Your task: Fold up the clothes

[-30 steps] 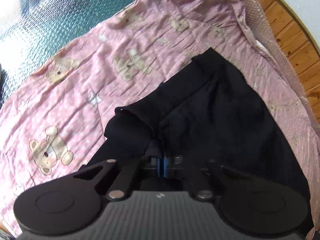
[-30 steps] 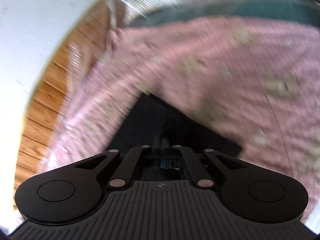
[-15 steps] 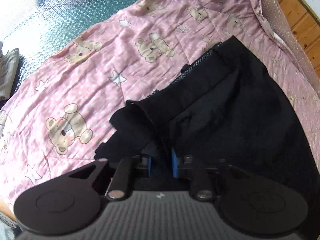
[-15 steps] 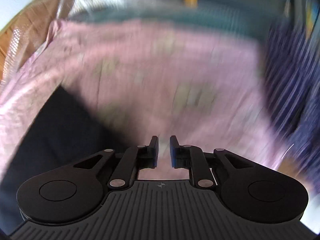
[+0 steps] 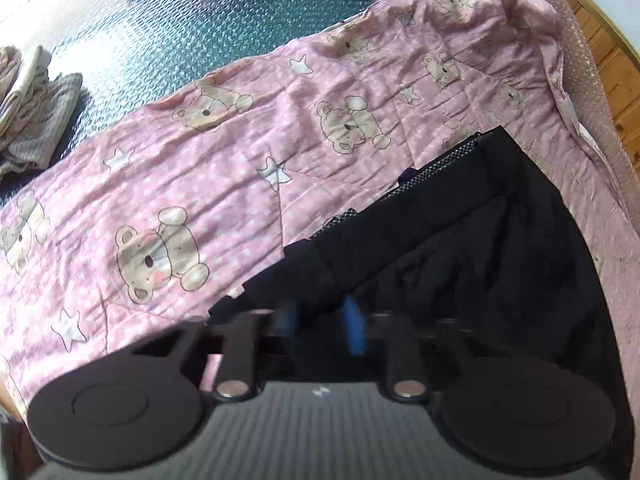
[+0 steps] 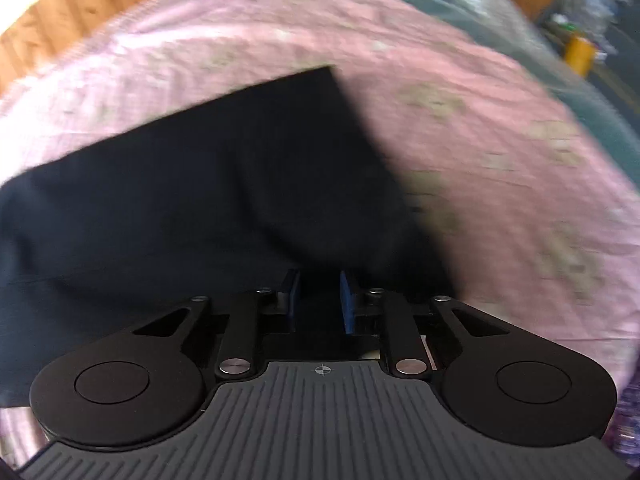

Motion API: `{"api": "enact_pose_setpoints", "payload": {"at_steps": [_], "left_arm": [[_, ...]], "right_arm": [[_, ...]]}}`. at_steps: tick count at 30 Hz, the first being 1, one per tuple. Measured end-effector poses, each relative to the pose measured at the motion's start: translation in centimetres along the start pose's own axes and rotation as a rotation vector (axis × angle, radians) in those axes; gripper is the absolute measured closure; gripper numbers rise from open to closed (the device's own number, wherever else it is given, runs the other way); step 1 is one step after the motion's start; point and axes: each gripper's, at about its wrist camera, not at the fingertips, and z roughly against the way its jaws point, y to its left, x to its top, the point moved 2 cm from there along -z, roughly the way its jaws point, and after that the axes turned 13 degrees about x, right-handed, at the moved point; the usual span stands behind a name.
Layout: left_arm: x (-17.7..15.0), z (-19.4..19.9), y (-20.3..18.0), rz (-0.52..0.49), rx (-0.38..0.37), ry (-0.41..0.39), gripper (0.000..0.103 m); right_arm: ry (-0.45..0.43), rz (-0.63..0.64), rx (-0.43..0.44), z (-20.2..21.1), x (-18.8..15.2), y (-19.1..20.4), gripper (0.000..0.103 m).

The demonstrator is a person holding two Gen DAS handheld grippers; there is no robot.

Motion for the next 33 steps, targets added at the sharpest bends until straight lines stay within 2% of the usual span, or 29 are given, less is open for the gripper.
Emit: {"api": "enact_pose_setpoints", "payload": {"at_steps": [1,4,7,9,11,12,13,14,15,16,18,19,20,23,26,28,29,31,32,33], "left_arm": [[-0.5,-0.1,1.0,-0.002,0.008,0.009,0.103],[-1.9,-0.5,3.9,-0.010,0.014,0.028,0.102],[-1.7,-0.9,5.8,-0.003,-0.072,0.020,0.099],[-0.7,-0.6,6.3,0.010,-0.105,0.040,0.100],[0.2,0.9,6.5,-0.006,-0.168,0.012,0.082],[0.7,1.8,6.5,-0.014,-0.208,-0.012,0.077],[1.1,2.3,6.4,-0.011,-0.248,-0.024,0.055],[1.5,2.2,6.0,-0.006,-0.275,-0.014,0.024],[1.7,1.5,5.5,0.002,-0.286,0.011,0.015],[1.8,0.8,4.9,0.000,-0.289,0.032,0.016],[1.5,-0.7,3.8,-0.037,-0.267,0.049,0.061],[1.4,-0.9,3.8,-0.067,-0.248,0.039,0.099],[1.2,-1.1,3.8,-0.097,-0.229,0.030,0.103],[0.0,-1.2,5.7,-0.155,-0.228,0.062,0.103],[-1.5,-2.5,8.3,-0.183,-0.251,0.120,0.102],[-1.4,-2.7,9.6,-0.171,-0.287,0.154,0.102],[-0.9,-2.3,10.2,-0.159,-0.322,0.153,0.099],[0.9,-0.9,11.5,-0.140,-0.418,0.096,0.088],[2.1,-0.3,11.9,-0.133,-0.452,0.070,0.082],[3.7,0.0,12.1,-0.123,-0.485,0.046,0.081]], "right_arm": [[0.014,0.000,-0.030,0.0,0.3,-0.2,0.073],[0.041,0.022,-0.138,0.2,1.2,0.3,0.068],[0.039,0.079,-0.270,0.7,2.5,3.1,0.066],[-0.010,0.161,-0.244,1.4,4.2,8.0,0.066],[-0.056,0.266,-0.147,1.7,6.2,15.4,0.061],[-0.078,0.324,-0.092,1.7,7.1,19.3,0.051],[-0.099,0.383,-0.035,1.8,8.0,23.4,0.046],[-0.111,0.452,0.037,1.7,8.6,28.0,0.045],[-0.108,0.525,0.120,1.3,9.0,32.8,0.042],[-0.105,0.597,0.203,0.8,9.3,37.6,0.039],[-0.073,0.741,0.375,-0.5,9.2,47.3,0.022],[-0.040,0.811,0.455,-1.6,8.8,52.0,0.018],[-0.007,0.881,0.524,-2.7,8.2,56.4,0.018],[0.087,1.080,0.643,-6.2,5.8,67.7,0.016],[0.225,1.202,0.694,-10.1,3.2,75.8,0.016],[0.315,1.235,0.710,-13.0,2.1,78.9,0.016],[0.361,1.249,0.716,-14.4,1.6,80.2,0.016],[0.445,1.289,0.723,-16.8,0.4,82.1,0.016],[0.461,1.316,0.715,-17.5,-0.2,82.3,0.017],[0.442,1.342,0.722,-17.2,-0.5,82.2,0.023]]}}
